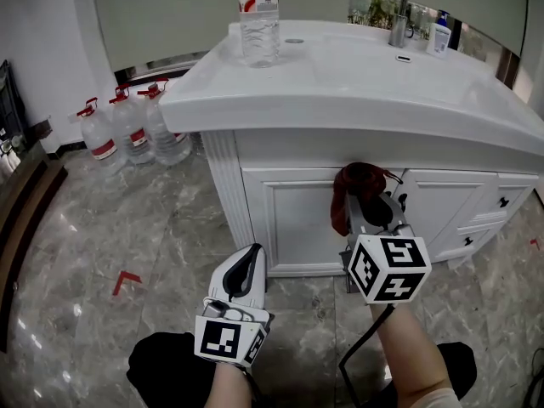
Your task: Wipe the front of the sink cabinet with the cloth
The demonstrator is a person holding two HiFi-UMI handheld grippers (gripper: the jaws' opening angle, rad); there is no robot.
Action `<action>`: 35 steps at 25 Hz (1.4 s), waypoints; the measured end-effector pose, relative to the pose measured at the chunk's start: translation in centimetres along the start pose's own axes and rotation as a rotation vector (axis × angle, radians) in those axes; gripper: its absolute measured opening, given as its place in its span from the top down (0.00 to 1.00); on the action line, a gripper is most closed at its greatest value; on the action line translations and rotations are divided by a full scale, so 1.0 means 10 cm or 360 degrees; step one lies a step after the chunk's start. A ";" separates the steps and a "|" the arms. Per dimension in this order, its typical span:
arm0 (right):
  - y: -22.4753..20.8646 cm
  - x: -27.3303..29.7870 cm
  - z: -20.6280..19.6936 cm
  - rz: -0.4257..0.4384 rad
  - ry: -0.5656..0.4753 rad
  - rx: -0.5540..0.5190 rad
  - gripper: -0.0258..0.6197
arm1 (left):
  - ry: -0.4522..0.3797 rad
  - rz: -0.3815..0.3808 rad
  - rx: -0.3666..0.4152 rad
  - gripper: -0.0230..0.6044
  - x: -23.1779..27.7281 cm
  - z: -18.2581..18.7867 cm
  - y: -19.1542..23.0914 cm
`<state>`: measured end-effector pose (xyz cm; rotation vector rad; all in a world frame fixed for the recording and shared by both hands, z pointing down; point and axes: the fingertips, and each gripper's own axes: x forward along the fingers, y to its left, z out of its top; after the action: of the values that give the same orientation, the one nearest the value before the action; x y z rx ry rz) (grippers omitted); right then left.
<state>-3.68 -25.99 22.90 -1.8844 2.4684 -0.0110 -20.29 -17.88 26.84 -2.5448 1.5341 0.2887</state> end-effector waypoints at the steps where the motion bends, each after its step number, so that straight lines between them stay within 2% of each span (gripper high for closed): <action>1: -0.07 -0.02 0.00 -0.0017 0.0004 -0.0002 0.83 | 0.0004 0.0008 0.0005 0.96 -0.01 0.00 -0.02; 9: -0.65 -0.18 0.03 -0.0156 0.0022 -0.0016 0.83 | 0.0081 0.0048 0.0067 0.96 -0.05 -0.10 -0.08; 13: -0.72 -0.23 0.05 -0.0192 0.0007 -0.0009 0.83 | 0.0094 0.0042 0.0069 0.96 -0.06 -0.13 -0.04; 16: -0.48 -0.26 0.01 -0.0123 -0.0016 0.0006 0.83 | 0.0096 0.0036 0.0067 0.96 -0.09 -0.14 0.01; 19: -0.03 -0.21 -0.11 0.0031 -0.0002 0.0040 0.83 | 0.0085 0.0058 0.0044 0.96 -0.12 -0.14 0.07; 23: 0.65 -0.02 -0.39 0.0252 0.0079 0.0030 0.83 | 0.0073 0.0117 -0.0003 0.96 -0.17 -0.16 0.19; 28: 1.32 0.22 -0.72 0.0453 0.0180 -0.0013 0.83 | 0.0063 0.0137 0.0038 0.96 -0.27 -0.15 0.29; 31: 1.55 0.38 -0.87 0.0514 0.0221 -0.0016 0.83 | 0.0090 0.0178 0.0016 0.96 -0.32 -0.21 0.43; 35: 1.50 0.51 -0.99 0.0479 0.0246 0.0034 0.83 | 0.0104 0.0204 -0.0035 0.96 -0.31 -0.28 0.53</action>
<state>-19.83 -27.09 32.21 -1.5388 2.8161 -0.1800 -26.14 -18.29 30.14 -2.5000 1.7310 0.2411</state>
